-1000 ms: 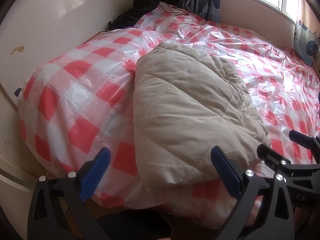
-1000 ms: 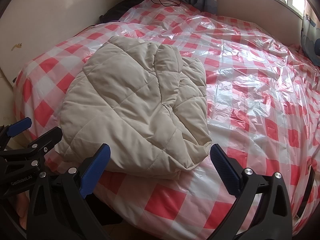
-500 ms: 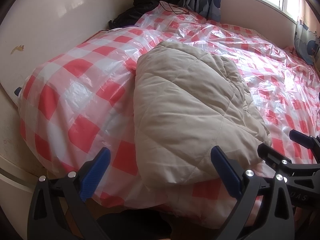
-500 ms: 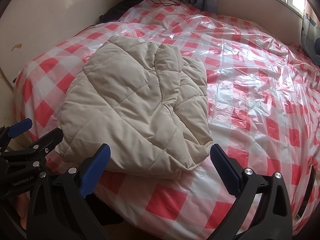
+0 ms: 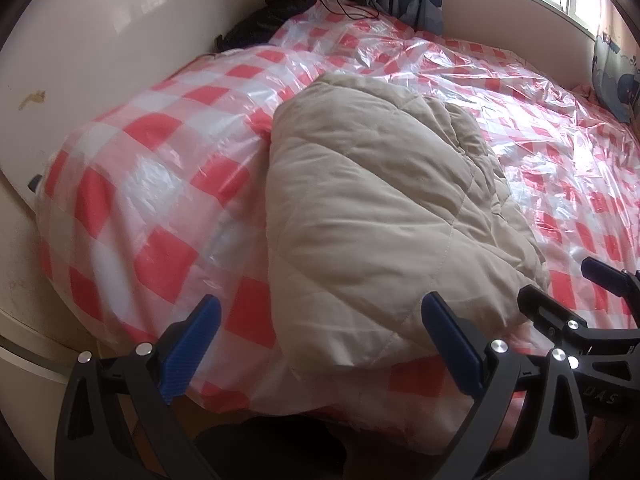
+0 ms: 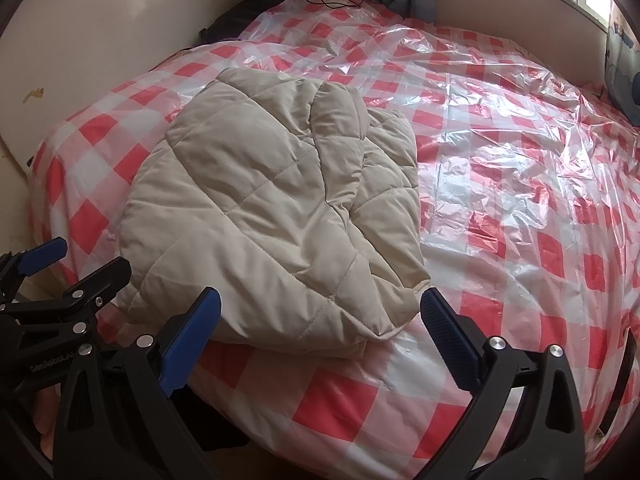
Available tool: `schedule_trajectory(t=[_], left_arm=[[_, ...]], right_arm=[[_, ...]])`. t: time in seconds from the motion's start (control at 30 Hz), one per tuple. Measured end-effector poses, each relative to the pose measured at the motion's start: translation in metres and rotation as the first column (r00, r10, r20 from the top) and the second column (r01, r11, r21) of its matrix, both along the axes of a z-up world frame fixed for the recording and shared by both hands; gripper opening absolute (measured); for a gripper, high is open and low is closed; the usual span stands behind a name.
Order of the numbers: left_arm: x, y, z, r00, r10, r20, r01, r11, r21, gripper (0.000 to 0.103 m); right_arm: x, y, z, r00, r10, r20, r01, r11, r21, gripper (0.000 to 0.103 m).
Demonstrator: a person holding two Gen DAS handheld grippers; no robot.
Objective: Fold large clothes
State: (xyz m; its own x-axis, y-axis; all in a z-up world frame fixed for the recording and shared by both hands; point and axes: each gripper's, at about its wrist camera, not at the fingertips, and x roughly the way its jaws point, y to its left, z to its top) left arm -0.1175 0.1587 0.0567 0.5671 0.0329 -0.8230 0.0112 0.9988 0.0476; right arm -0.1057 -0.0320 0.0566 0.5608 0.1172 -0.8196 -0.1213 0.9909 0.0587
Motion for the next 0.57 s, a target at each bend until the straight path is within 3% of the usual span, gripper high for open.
schedule_trajectory(t=[0.07, 0.13, 0.37, 0.57], left_arm=[[0.003, 0.006, -0.003, 1.0, -0.003, -0.029, 0.001, 0.999, -0.054, 0.096], [-0.001, 0.013, -0.001, 1.0, 0.002, 0.013, 0.0, 0.991, -0.135, 0.096], [-0.01, 0.001, 0.006, 0.998, 0.013, 0.068, -0.014, 1.0, 0.009, 0.096], [-0.008, 0.003, 0.009, 0.998, 0.018, 0.063, -0.018, 1.0, -0.004, 0.096]], right_arm=[[0.001, -0.002, 0.0, 1.0, 0.0, -0.003, 0.0, 1.0, 0.004, 0.097], [0.001, -0.002, 0.0, 1.0, 0.0, -0.004, 0.0, 1.0, 0.005, 0.097], [-0.002, -0.001, 0.001, 1.0, 0.001, 0.007, -0.001, 1.0, 0.011, 0.097], [-0.005, -0.003, 0.004, 1.0, 0.0, 0.011, 0.0, 1.0, 0.012, 0.097]])
